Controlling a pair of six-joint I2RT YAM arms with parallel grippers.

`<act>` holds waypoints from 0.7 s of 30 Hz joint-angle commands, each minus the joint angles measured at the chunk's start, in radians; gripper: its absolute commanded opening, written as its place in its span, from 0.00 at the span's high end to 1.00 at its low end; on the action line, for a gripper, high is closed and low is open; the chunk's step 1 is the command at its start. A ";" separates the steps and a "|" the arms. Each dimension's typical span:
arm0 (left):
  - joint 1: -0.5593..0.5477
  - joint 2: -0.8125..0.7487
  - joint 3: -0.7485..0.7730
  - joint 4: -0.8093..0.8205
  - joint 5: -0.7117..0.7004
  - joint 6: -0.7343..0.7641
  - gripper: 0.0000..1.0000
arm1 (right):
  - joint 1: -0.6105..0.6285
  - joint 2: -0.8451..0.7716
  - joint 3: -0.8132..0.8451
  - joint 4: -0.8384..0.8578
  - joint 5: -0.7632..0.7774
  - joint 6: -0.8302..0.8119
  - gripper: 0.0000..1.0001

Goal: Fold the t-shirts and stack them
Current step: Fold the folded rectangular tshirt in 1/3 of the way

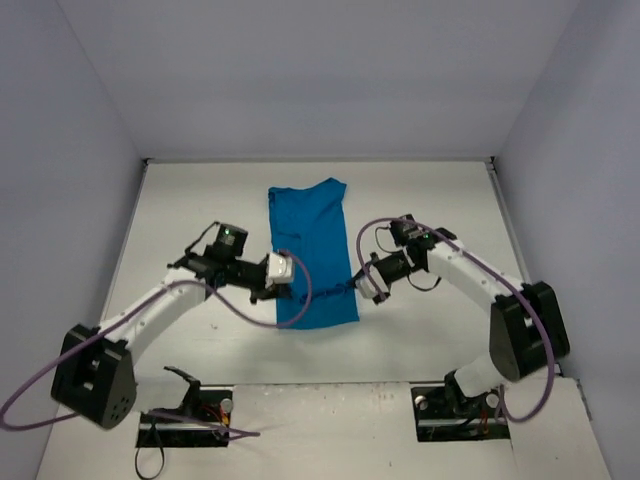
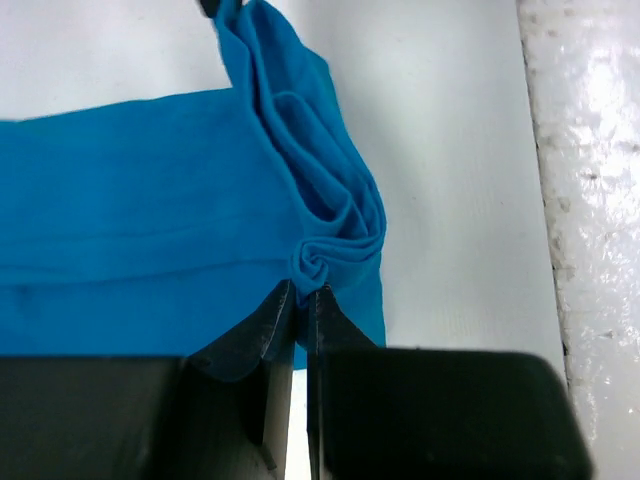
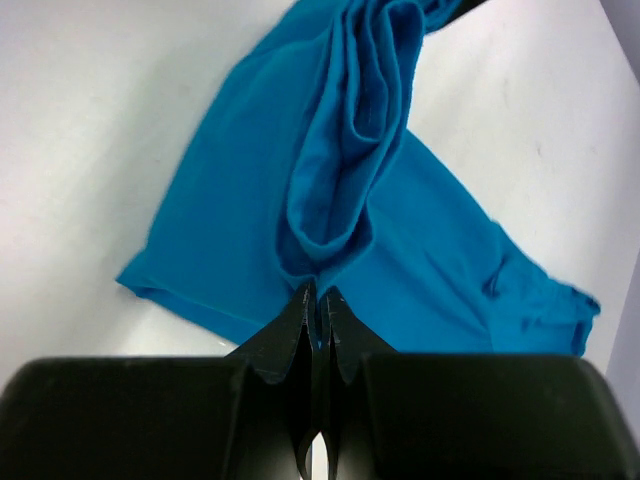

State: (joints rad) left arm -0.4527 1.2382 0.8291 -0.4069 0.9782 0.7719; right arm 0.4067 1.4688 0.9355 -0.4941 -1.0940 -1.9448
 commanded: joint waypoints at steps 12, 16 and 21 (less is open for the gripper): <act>0.225 0.459 0.354 0.108 0.045 -0.022 1.00 | -0.111 0.522 0.443 -0.008 -0.009 -0.030 1.00; 0.232 0.614 0.563 -0.125 0.037 0.007 0.67 | -0.112 0.596 0.522 -0.007 0.013 -0.005 0.99; 0.266 0.670 0.681 -0.128 0.063 -0.116 0.39 | -0.112 0.561 0.575 -0.009 0.014 0.086 0.64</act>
State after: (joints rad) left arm -0.2152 1.9513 1.4270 -0.4719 0.9936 0.7151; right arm 0.3008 2.0961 1.4359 -0.4816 -1.0558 -1.9281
